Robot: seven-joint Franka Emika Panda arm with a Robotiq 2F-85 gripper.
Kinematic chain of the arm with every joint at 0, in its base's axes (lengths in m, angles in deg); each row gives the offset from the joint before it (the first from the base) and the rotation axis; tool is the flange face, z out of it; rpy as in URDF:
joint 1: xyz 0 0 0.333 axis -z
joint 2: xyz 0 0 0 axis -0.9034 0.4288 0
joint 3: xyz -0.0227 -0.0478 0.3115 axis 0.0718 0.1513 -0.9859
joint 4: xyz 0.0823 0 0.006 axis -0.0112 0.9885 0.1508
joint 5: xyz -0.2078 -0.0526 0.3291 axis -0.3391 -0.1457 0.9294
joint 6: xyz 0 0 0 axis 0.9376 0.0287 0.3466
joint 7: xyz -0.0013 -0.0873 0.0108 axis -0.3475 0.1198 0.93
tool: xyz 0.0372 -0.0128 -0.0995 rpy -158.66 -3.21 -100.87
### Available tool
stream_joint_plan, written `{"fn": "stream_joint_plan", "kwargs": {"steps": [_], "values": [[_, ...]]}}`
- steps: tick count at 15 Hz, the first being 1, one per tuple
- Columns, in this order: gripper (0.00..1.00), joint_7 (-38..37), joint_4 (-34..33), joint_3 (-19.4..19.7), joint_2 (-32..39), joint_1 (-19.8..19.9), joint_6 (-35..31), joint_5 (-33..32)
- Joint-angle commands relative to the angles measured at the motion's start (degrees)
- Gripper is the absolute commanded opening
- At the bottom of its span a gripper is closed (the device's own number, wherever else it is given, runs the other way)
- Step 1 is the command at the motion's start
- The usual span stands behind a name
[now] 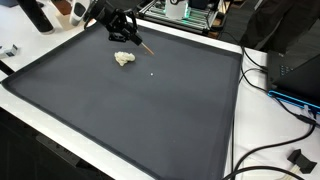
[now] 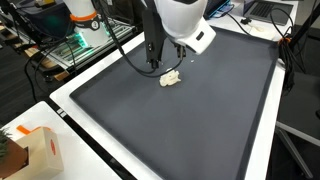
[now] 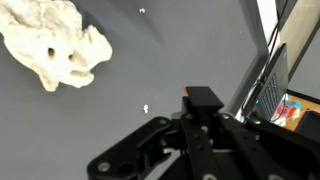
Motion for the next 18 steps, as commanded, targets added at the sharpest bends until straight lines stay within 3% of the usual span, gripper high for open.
{"fn": "stream_joint_plan", "kwargs": {"steps": [1,18], "values": [[0.03,1.43,-2.14,-0.89,2.97,1.83,3.28,2.8],[0.03,-11.18,-3.72,-0.26,7.66,1.42,3.49,3.65]]}}
